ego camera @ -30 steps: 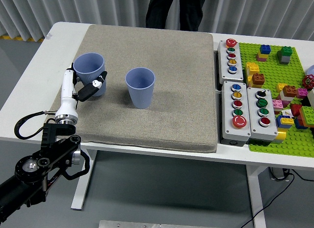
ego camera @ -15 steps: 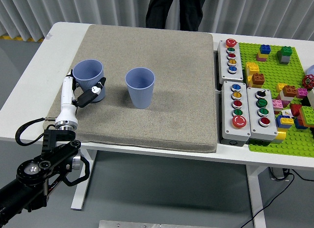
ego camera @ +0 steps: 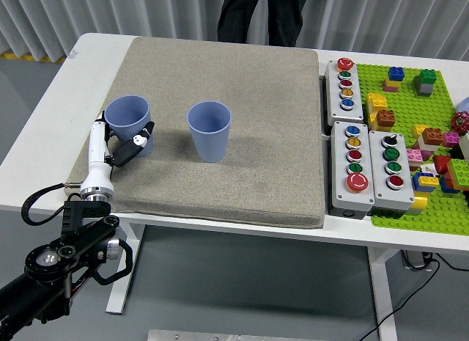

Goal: Pick cup pour cup place

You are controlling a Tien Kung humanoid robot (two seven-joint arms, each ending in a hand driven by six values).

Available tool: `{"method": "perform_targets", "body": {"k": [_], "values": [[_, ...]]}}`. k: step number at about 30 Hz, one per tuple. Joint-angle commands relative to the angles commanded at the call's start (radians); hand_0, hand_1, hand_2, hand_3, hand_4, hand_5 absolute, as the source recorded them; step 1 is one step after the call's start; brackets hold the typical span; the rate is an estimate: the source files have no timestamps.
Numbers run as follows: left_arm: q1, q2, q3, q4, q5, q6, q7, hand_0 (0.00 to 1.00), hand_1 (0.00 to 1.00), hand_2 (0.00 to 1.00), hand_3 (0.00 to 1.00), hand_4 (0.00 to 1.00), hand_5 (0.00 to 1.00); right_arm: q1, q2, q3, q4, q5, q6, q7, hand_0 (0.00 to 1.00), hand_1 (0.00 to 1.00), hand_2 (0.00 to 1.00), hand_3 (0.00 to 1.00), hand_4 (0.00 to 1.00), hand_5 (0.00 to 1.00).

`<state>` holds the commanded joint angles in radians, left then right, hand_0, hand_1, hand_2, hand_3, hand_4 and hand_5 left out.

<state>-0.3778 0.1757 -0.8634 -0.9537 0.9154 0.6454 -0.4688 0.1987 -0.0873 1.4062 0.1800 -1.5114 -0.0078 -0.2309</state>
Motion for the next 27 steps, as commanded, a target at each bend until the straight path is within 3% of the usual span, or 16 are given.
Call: {"method": "perform_targets", "body": {"k": [1, 2, 8, 9, 26, 27], "values": [[0.001, 0.000, -0.002, -0.003, 0.008, -0.001, 0.003, 0.661, 0.673, 0.709, 0.794, 0.839, 0.397, 0.000, 0.000, 0.000, 0.000, 0.000, 0.000, 0.000, 0.692, 0.666, 0.594, 0.582, 0.002, 0.038], [0.004, 0.000, -0.006, -0.007, 0.027, -0.005, 0.011, 0.733, 0.747, 0.831, 0.989, 0.887, 0.429, -0.001, 0.000, 0.001, 0.000, -0.002, 0.000, 0.000, 0.692, 0.666, 0.594, 0.582, 0.002, 0.038], [0.017, -0.006, -0.023, -0.022, 0.085, -0.030, 0.032, 0.733, 0.747, 0.831, 0.989, 0.887, 0.429, -0.006, 0.000, 0.004, 0.000, -0.011, 0.003, -0.001, 0.692, 0.666, 0.594, 0.582, 0.002, 0.038], [0.018, -0.007, -0.024, -0.023, 0.088, -0.031, 0.033, 0.778, 0.781, 0.910, 0.998, 0.936, 0.469, -0.006, 0.000, 0.004, 0.000, -0.011, 0.003, -0.001, 0.692, 0.666, 0.594, 0.581, 0.002, 0.038], [0.044, -0.001, -0.052, -0.054, 0.155, -0.052, 0.056, 0.803, 0.806, 0.944, 0.998, 0.975, 0.498, -0.002, -0.001, 0.002, 0.000, -0.007, 0.003, -0.001, 0.693, 0.668, 0.594, 0.582, 0.002, 0.040], [0.055, 0.002, -0.061, -0.066, 0.174, -0.055, 0.062, 0.835, 0.849, 0.973, 0.998, 0.977, 0.496, -0.002, -0.001, 0.003, 0.000, -0.008, 0.003, -0.001, 0.693, 0.668, 0.594, 0.583, 0.002, 0.041]]}}
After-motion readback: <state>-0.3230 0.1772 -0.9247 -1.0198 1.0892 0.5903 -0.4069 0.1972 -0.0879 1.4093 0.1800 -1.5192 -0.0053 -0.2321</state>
